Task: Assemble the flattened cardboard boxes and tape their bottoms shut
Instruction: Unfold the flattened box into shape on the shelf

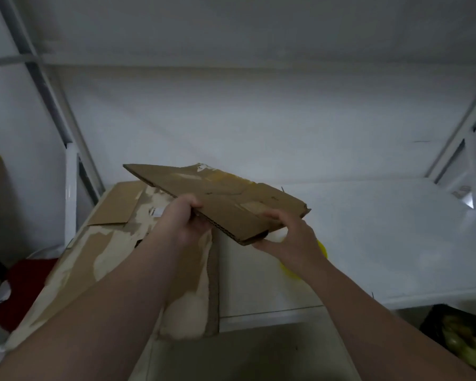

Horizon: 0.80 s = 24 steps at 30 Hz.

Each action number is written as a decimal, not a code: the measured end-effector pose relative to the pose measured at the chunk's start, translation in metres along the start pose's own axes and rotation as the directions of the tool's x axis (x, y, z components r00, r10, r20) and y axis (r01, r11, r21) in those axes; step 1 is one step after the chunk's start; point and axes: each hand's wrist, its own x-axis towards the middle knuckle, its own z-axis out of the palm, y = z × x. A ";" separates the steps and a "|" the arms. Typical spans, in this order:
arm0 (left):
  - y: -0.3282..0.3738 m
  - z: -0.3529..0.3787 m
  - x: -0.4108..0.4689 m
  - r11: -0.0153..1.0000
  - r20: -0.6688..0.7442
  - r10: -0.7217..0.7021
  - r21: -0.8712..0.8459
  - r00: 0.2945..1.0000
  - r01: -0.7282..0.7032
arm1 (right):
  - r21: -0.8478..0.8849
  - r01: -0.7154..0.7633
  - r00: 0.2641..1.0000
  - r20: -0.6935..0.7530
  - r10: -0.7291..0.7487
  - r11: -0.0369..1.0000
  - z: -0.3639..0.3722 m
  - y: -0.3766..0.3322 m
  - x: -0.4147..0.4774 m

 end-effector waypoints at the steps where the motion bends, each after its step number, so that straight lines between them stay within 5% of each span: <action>1: -0.001 0.000 -0.002 1.000 0.022 0.001 -0.016 1.000 0.000 | -0.003 -0.012 1.000 -0.008 0.012 1.000 -0.002 0.003 -0.002; 10: -0.005 -0.019 -0.029 0.999 0.086 0.031 0.020 0.996 -0.033 | 0.064 -0.237 0.962 -0.123 0.244 0.969 -0.016 -0.007 -0.034; 16: 0.000 -0.033 -0.045 0.957 -0.024 0.235 0.181 0.972 -0.227 | 0.194 -0.403 0.900 -0.092 0.425 0.895 -0.017 -0.005 -0.047; 24: -0.017 -0.022 -0.027 0.723 -0.023 0.563 0.497 0.826 -0.479 | -0.225 -0.423 0.904 -0.040 0.426 0.878 -0.003 0.042 -0.043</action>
